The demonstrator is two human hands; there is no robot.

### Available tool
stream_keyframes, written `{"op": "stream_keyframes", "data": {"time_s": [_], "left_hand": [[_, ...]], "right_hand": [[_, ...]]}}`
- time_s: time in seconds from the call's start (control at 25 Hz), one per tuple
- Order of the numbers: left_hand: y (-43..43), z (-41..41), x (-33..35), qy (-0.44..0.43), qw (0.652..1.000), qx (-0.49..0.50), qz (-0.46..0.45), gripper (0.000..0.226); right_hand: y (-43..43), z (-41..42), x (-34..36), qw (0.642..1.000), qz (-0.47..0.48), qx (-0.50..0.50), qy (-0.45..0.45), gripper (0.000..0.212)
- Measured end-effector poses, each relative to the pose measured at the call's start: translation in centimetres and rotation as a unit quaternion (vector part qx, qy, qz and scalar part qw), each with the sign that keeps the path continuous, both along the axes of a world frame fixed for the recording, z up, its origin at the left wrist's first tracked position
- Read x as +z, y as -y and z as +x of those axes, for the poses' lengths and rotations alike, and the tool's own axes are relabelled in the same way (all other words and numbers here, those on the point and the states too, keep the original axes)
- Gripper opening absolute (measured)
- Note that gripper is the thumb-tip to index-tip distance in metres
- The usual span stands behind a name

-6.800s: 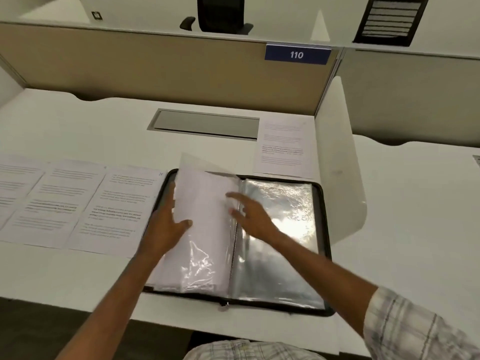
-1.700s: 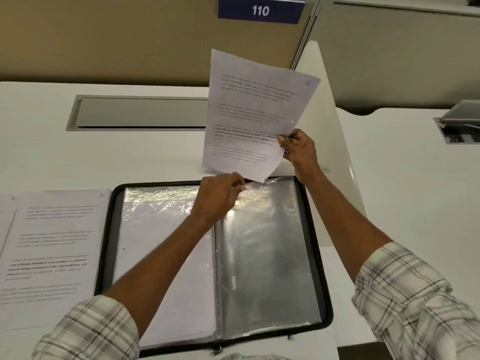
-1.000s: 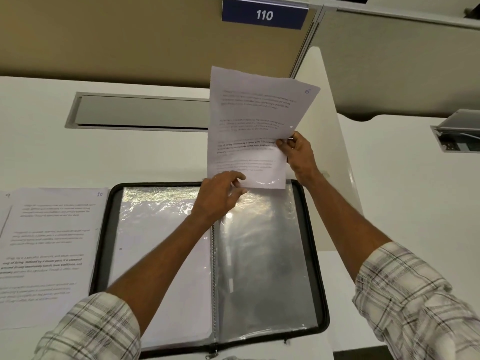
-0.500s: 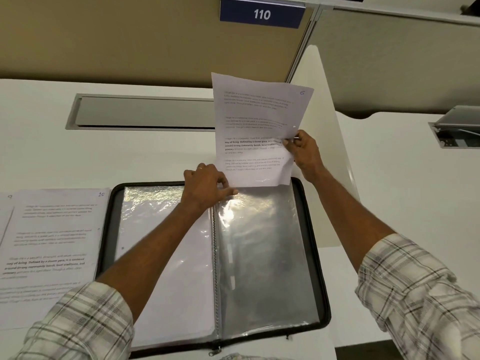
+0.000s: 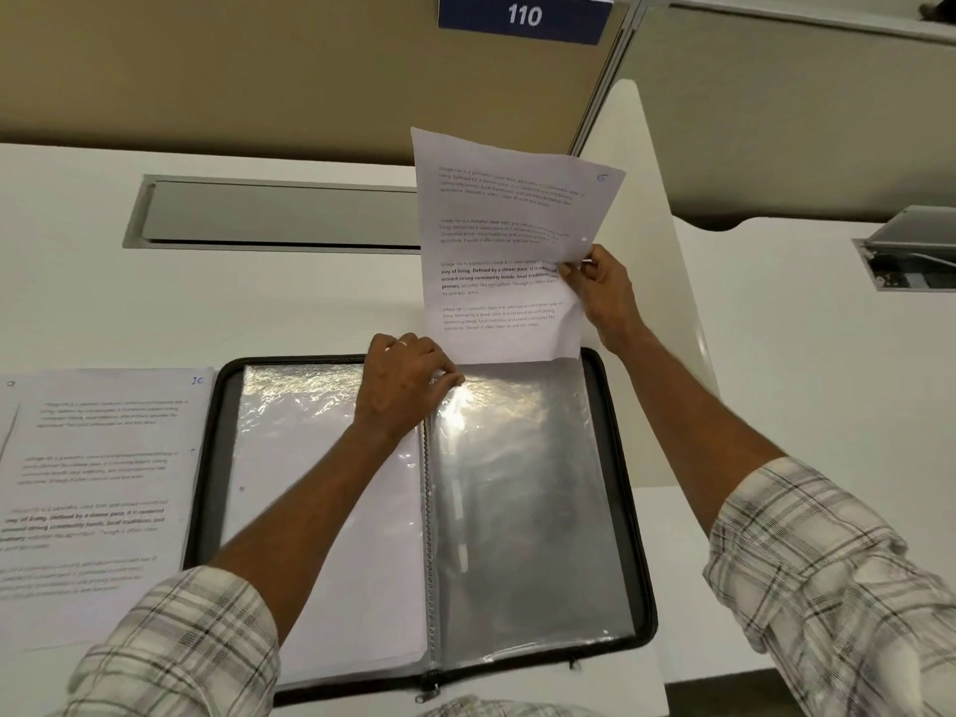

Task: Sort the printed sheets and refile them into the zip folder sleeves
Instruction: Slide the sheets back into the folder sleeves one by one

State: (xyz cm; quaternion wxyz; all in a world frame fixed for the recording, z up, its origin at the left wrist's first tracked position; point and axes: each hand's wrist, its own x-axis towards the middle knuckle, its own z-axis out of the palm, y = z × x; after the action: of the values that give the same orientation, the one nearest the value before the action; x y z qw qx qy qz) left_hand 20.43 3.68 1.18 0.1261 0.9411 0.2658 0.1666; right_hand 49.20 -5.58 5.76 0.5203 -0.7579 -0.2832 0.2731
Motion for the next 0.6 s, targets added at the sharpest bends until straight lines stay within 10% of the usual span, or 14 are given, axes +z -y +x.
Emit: {"op": "stream_keyframes", "data": {"time_s": [0.6], "left_hand": [[0.2,0.0,-1.2,0.017,0.999,-0.027,0.040,0.023]], "right_hand": [[0.4,0.1,-0.5,1.000,0.007,-0.002,0.000,0.031]]}}
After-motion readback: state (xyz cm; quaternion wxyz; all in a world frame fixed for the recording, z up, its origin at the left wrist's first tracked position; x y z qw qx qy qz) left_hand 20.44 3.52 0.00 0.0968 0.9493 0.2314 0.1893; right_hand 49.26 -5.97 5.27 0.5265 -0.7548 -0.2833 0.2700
